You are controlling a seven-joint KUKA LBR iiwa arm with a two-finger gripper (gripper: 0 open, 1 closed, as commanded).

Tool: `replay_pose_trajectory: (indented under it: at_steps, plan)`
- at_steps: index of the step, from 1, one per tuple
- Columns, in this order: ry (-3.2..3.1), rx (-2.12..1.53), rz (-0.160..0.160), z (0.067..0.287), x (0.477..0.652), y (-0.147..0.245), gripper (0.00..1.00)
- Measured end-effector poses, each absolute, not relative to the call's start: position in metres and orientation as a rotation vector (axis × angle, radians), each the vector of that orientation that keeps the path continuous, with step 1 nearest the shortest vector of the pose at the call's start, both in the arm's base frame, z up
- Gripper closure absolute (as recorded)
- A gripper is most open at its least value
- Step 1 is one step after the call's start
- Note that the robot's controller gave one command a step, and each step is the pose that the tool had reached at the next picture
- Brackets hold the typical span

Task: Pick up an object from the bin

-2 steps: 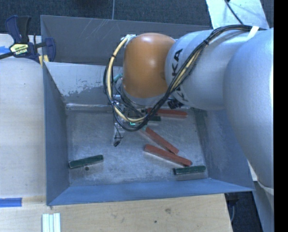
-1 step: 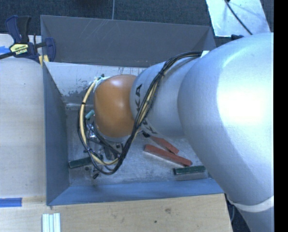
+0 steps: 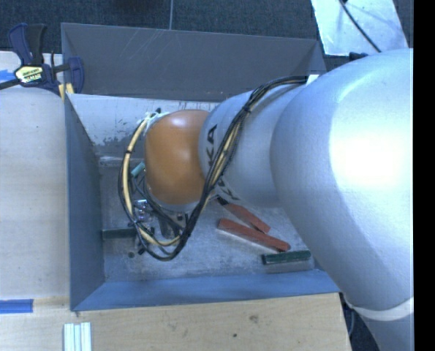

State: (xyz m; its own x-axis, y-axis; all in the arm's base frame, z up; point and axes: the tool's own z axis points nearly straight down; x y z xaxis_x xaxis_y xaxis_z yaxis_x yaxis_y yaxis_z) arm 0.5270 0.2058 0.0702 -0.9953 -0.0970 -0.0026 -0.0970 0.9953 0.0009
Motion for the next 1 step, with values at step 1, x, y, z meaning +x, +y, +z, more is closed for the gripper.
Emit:
replay_pose_trajectory:
  at_steps: [1]
  plan:
    - [3.137, -0.092, 0.001, 0.2066, 0.527, 0.1943, 1.0]
